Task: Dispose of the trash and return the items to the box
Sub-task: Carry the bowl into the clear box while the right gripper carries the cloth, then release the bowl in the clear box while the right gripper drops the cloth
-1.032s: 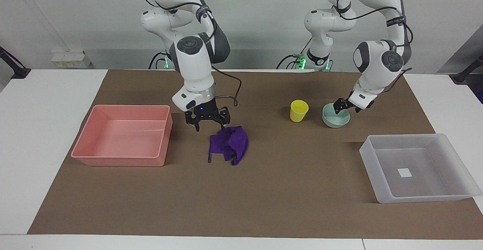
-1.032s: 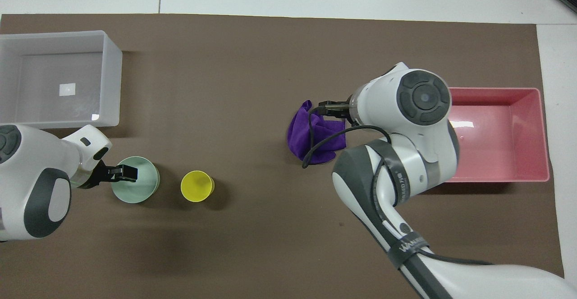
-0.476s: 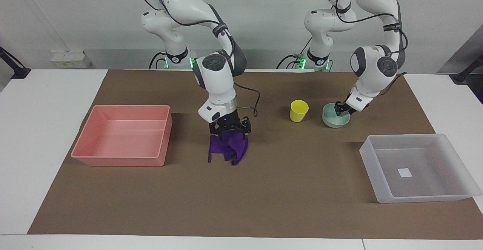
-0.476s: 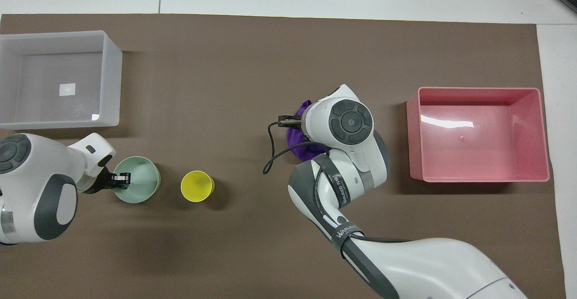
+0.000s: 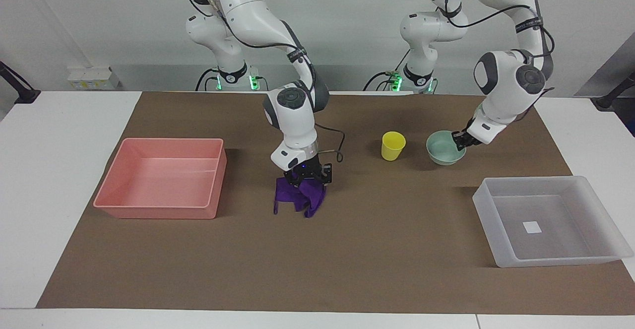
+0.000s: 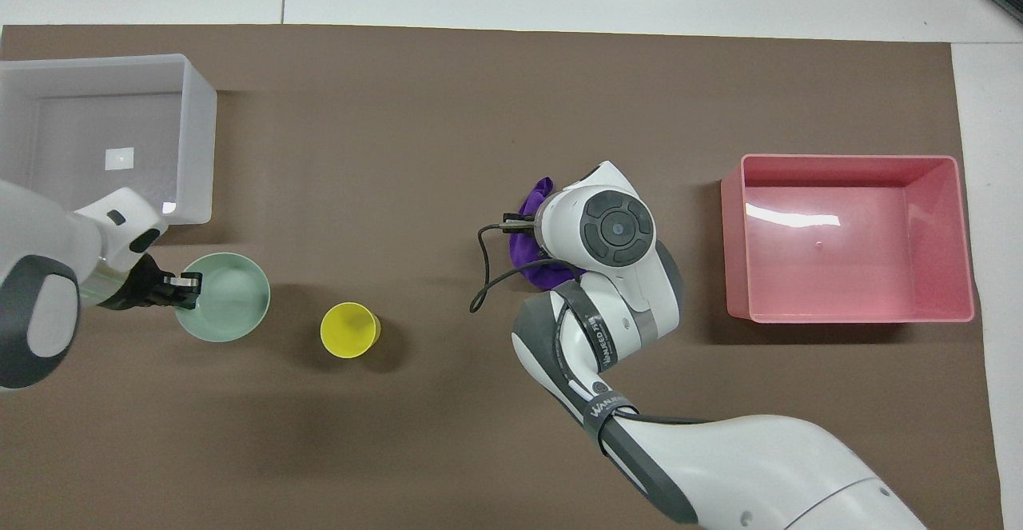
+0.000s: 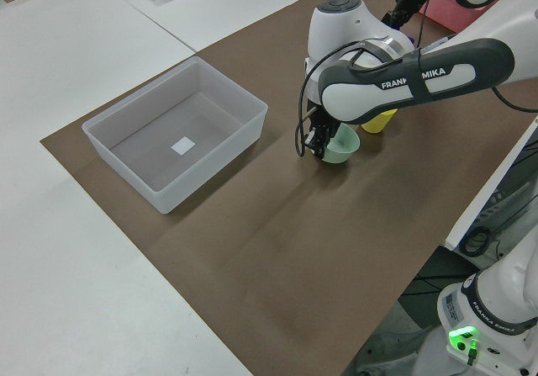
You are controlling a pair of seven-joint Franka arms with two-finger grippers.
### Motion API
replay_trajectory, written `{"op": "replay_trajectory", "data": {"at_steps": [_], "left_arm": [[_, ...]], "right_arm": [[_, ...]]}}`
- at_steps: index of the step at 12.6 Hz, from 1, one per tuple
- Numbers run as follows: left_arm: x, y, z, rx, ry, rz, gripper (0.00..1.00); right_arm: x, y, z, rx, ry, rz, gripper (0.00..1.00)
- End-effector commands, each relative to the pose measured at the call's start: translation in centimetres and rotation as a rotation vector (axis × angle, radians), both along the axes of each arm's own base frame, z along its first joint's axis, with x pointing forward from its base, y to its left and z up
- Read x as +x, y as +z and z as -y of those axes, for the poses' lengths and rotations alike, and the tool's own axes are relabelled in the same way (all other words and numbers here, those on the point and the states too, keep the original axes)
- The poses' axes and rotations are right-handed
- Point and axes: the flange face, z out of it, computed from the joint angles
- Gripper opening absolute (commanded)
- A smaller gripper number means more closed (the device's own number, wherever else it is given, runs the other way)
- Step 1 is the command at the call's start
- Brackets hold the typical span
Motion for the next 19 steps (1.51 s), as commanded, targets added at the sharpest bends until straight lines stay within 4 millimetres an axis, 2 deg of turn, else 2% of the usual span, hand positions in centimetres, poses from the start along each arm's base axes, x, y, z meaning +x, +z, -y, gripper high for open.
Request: {"op": "replay_trajectory", "data": {"at_steps": [1,2,3,4,7,8,9,11,13,15,17,18,19], "left_arm": [[2.9,7.4,-2.7,-0.034,0.033,0.005,0.0],[4.7,9.7,-4.4,-0.034,0.058,0.024,0.0],[6.8,10.7,-6.4,-0.032,0.085,0.044,0.0],[8.8,11.1,-8.8,-0.031,0.12,0.071,0.0],[14.7,8.6,-14.7,-0.026,0.21,0.176,0.0],[16.3,7.4,-16.1,-0.015,0.226,0.242,0.0],[17.5,5.4,-18.3,-0.003,0.253,0.295,0.0],[18.9,1.7,-18.8,0.007,0.257,0.316,0.0],[19.4,-1.8,-19.0,0.006,0.269,0.283,0.0],[19.4,-4.4,-19.3,0.003,0.264,0.248,0.0],[19.4,-6.4,-19.3,0.0,0.266,0.219,0.0],[19.4,-6.6,-19.6,-0.001,0.279,0.217,0.19],[19.5,-6.6,-19.7,0.0,0.279,0.228,0.7]], "right_arm": [[0.1,0.3,0.7,-0.002,-0.017,-0.007,0.0],[0.3,0.9,0.7,-0.01,-0.018,-0.025,0.0],[0.5,2.0,1.0,-0.015,-0.022,-0.035,0.0],[0.8,3.9,1.6,-0.011,-0.032,-0.03,0.0],[1.1,9.6,4.1,-0.002,-0.067,-0.032,0.0],[0.9,11.9,5.1,0.003,-0.079,-0.03,0.0],[0.4,14.7,6.6,0.008,-0.096,-0.029,0.0],[-0.4,20.2,10.3,0.021,-0.136,-0.012,0.0],[-1.1,24.6,15.3,0.028,-0.189,0.011,0.0],[-1.1,26.5,20.8,0.008,-0.195,0.021,0.0],[-1.3,27.4,25.9,-0.078,-0.146,0.029,0.0],[-1.2,27.3,27.9,-0.129,-0.117,0.031,0.0],[-1.3,26.8,30.1,-0.147,-0.102,0.023,0.0]]}}
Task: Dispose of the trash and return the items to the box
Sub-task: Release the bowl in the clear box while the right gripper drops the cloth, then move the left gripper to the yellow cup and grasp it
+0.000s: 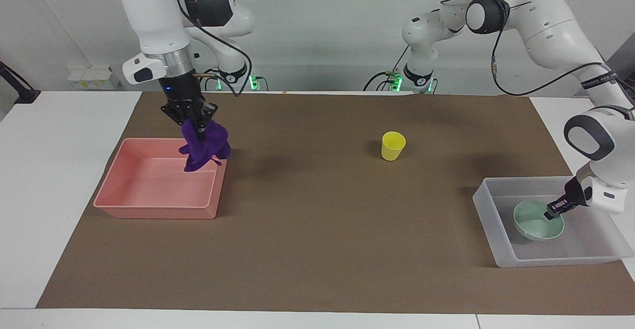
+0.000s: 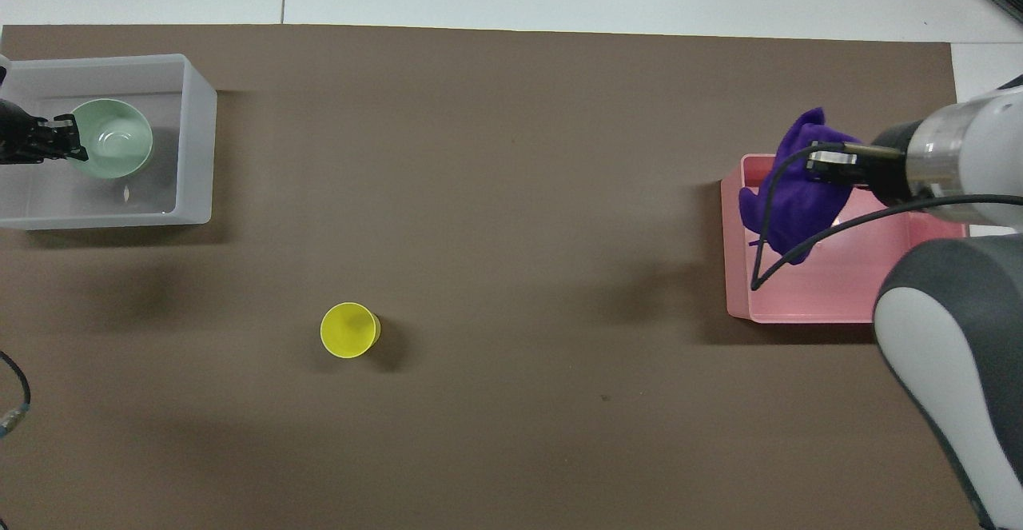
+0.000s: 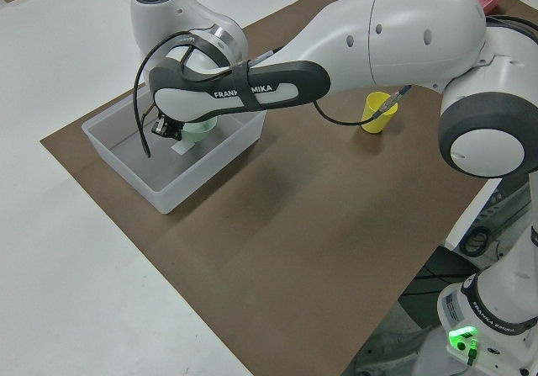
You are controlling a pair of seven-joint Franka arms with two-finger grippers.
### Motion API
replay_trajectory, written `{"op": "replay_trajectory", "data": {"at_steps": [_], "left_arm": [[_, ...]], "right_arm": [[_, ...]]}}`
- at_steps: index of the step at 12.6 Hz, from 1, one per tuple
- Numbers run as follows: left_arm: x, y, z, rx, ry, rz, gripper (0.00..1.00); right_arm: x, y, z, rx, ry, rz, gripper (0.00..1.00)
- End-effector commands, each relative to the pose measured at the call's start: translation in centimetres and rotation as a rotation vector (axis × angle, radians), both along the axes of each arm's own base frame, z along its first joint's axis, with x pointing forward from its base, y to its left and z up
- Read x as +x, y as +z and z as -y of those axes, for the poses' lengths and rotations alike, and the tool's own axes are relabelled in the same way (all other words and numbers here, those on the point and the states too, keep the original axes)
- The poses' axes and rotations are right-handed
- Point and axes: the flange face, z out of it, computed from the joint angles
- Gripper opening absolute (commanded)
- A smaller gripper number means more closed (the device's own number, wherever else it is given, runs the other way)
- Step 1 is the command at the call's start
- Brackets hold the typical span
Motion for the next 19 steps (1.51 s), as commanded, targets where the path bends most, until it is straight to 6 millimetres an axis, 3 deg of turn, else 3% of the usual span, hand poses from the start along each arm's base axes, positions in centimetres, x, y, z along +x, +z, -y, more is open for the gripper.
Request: {"op": "replay_trajectory", "data": {"at_steps": [1,3,4,6,8,11,12,13,15,16,19], "left_arm": [[0.4,0.4,-1.5,0.001,0.008,0.031,1.0],[0.6,1.9,-0.8,0.001,0.011,0.045,1.0],[0.4,3.7,-0.1,0.001,-0.001,0.051,1.0],[-0.9,8.7,1.8,-0.016,-0.026,0.029,1.0],[-2.4,12.6,7.5,-0.038,-0.103,-0.041,1.0],[-7.3,15.3,18.0,-0.048,-0.184,-0.179,1.0],[-9.8,15.4,21.5,-0.047,-0.222,-0.204,1.0],[-12.7,15.2,23.9,-0.047,-0.242,-0.217,1.0],[-18.3,14.1,27.0,-0.123,-0.265,-0.194,1.0],[-20.6,12.2,28.4,-0.129,-0.278,-0.155,1.0],[-24.3,5.2,32.5,-0.105,-0.303,-0.099,1.0]], "right_arm": [[-0.8,-1.4,5.4,-0.068,0.071,-0.032,0.0],[-1.8,-3.3,9.7,-0.096,0.145,-0.064,0.0],[-1.9,-4.0,10.1,-0.098,0.161,-0.077,0.0],[-2.3,-7.2,11.4,-0.094,0.158,-0.115,0.0],[-1.8,-11.1,11.7,-0.103,0.191,-0.1,0.0],[0.0,-16.4,12.6,-0.105,0.184,-0.102,0.0],[0.0,-18.2,12.5,-0.104,0.186,-0.106,0.0],[0.0,-19.7,12.5,-0.103,0.185,-0.111,0.19],[0.0,-20.4,12.2,-0.102,0.184,-0.107,0.86],[0.0,-20.4,12.2,-0.102,0.185,-0.107,1.0],[0.4,-19.0,11.4,-0.106,0.196,-0.092,1.0]]}}
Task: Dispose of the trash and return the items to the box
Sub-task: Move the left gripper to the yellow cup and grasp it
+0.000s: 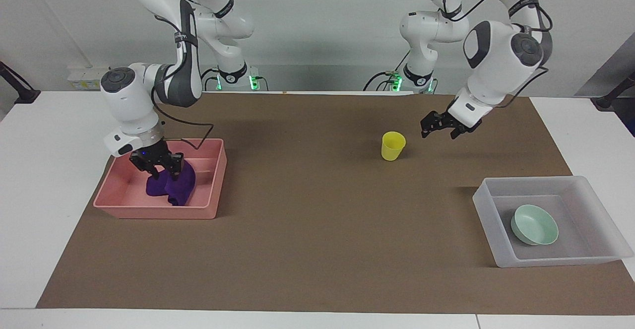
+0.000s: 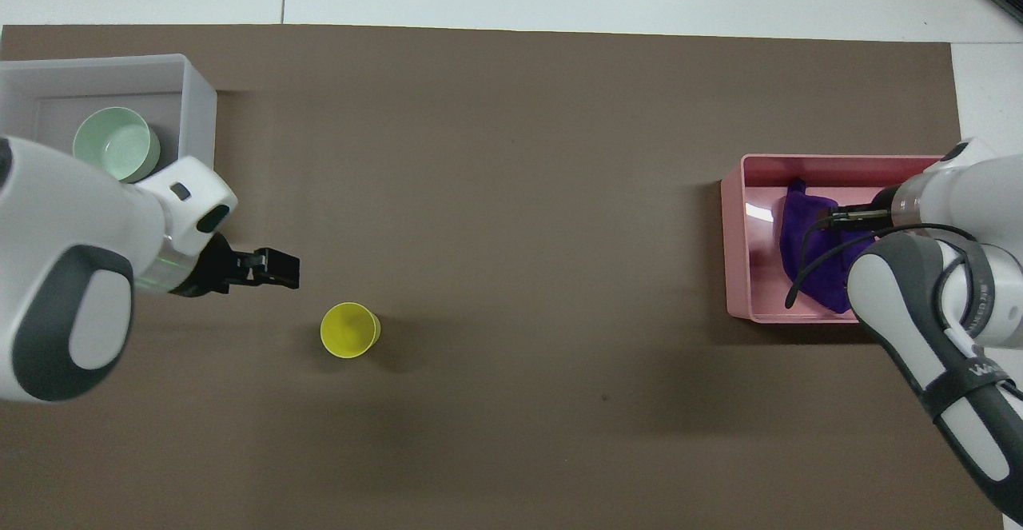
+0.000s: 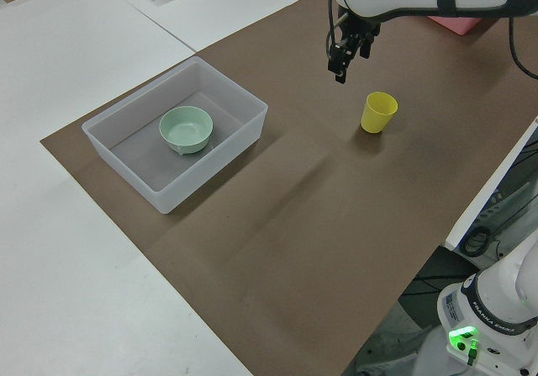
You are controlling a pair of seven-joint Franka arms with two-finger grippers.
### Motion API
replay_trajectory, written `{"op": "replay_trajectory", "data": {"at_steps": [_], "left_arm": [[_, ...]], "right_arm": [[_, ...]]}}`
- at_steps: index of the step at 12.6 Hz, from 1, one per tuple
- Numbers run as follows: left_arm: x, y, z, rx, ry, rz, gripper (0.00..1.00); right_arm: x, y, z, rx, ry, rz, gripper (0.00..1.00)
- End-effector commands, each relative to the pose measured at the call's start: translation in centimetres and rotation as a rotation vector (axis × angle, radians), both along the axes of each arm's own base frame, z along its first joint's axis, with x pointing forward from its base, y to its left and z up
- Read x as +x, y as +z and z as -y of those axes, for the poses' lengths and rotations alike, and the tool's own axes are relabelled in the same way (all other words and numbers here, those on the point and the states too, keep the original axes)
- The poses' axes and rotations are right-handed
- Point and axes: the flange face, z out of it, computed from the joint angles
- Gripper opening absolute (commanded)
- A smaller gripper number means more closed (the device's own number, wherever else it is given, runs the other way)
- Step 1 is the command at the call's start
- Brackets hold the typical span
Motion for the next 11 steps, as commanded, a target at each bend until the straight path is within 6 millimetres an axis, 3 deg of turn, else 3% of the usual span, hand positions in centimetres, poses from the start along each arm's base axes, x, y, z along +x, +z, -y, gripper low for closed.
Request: {"op": "replay_trajectory", "data": {"at_steps": [1,3,4,5,6,8,11], "left_arm": [[-4.4,-6.0,2.3,-0.002,0.011,0.045,1.0],[-6.4,-8.7,3.7,0.012,-0.016,0.021,1.0],[-6.3,-9.4,3.9,0.015,-0.019,0.021,0.97],[-5.9,-10.4,3.9,0.02,-0.017,0.01,0.44],[-5.7,-10.9,3.8,0.023,-0.017,-0.002,0.03],[-4.6,-11.2,4.0,0.025,-0.013,-0.014,0.0],[-3.4,-9.1,3.0,0.015,0.012,-0.007,0.0]], "right_arm": [[0.2,2.9,-0.9,-0.009,0.02,0.03,1.0],[1.0,6.6,-2.4,0.011,-0.026,0.036,1.0],[1.4,8.1,-3.3,0.018,-0.057,0.031,1.0],[1.5,9.4,-4.1,0.026,-0.094,0.025,1.0],[1.5,10.1,-5.6,0.036,-0.132,0.022,1.0],[1.0,11.7,-7.2,0.04,-0.169,0.023,1.0],[0.5,16.9,-7.5,0.042,-0.19,-0.008,1.0]]}}
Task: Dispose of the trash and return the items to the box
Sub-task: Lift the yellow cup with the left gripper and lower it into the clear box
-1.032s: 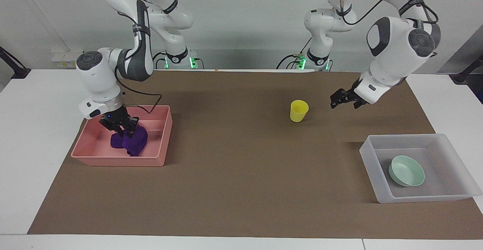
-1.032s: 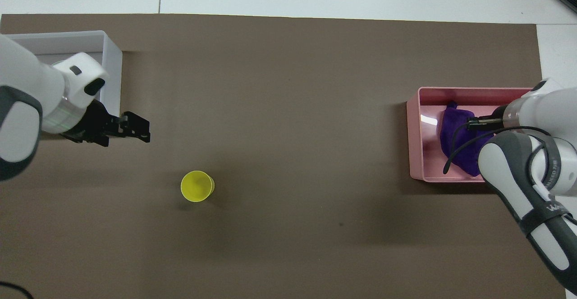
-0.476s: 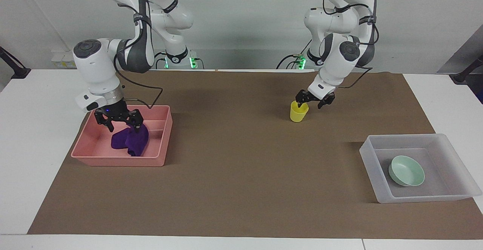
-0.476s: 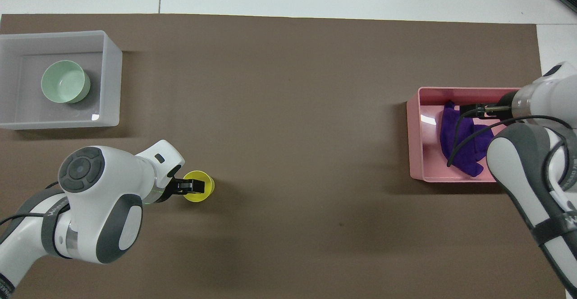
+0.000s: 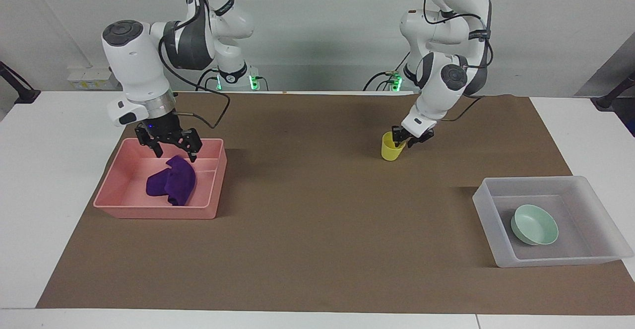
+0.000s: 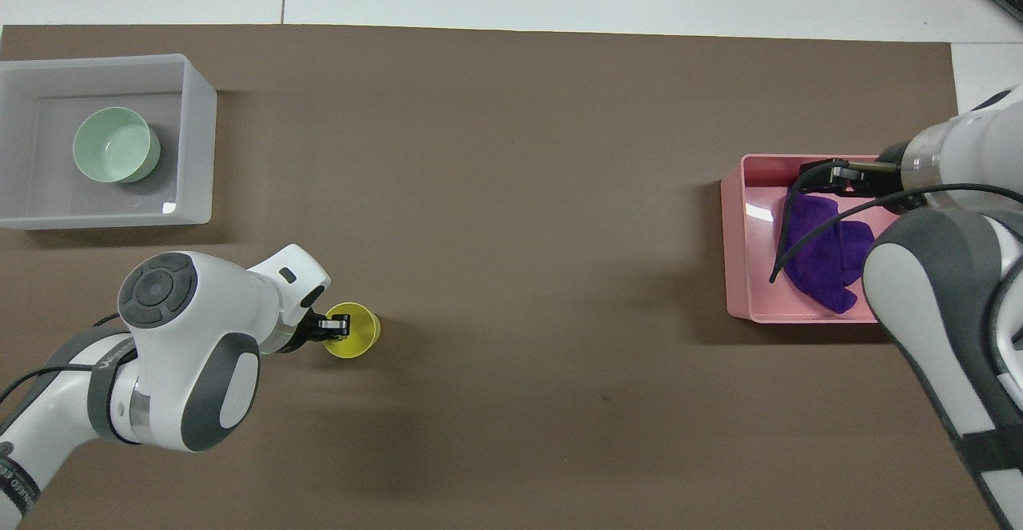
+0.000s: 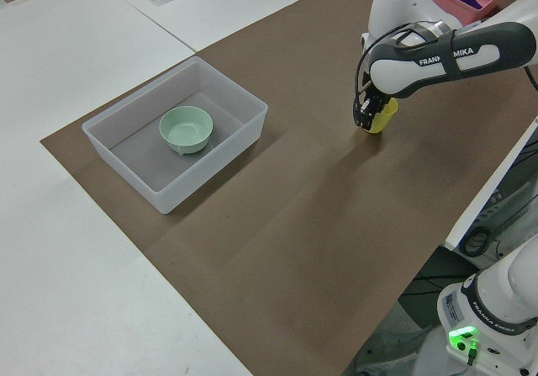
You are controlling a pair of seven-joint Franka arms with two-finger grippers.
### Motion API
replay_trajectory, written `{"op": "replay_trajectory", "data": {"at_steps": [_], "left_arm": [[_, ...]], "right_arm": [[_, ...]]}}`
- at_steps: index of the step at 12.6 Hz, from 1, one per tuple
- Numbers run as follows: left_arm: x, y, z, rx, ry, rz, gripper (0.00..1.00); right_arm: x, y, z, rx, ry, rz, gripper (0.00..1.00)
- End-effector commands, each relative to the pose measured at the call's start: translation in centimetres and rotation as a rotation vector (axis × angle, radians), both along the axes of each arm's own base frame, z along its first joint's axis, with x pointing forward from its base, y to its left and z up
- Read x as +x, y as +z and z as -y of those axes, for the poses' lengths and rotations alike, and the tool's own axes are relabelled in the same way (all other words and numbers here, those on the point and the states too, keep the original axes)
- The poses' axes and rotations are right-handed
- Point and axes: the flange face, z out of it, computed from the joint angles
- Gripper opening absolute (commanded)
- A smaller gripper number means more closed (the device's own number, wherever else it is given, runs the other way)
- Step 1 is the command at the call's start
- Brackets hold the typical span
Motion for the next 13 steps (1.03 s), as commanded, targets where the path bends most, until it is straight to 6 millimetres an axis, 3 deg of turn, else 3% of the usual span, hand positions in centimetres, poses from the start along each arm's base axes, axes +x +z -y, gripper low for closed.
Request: {"op": "replay_trajectory", "data": {"at_steps": [1,2,5,7,9,11,13], "left_arm": [[2.3,3.0,-1.5,-0.017,0.043,-0.028,0.0],[3.5,5.2,-2.8,-0.018,0.056,-0.076,0.0],[7.7,11.8,-9.6,-0.038,0.114,-0.112,0.0],[10.0,16.7,-16.2,-0.062,0.149,-0.043,0.0],[12.7,19.5,-22.4,-0.041,0.153,0.046,0.0],[16.4,18.6,-28.1,0.02,0.167,0.075,0.0],[20.6,15.9,-32.6,0.029,0.219,0.119,0.0]], "right_arm": [[-0.5,4.7,0.3,0.001,-0.03,-0.031,1.0],[-1.1,6.3,0.4,0.001,-0.035,-0.035,1.0],[-3.5,9.3,1.2,-0.002,-0.044,-0.043,1.0],[-4.3,9.9,1.5,-0.003,-0.049,-0.066,1.0],[-4.6,9.9,2.0,-0.001,-0.045,-0.084,1.0],[-4.7,10.6,2.9,0.011,-0.023,-0.091,1.0],[-4.7,11.7,3.8,0.044,-0.02,-0.105,1.0]]}}
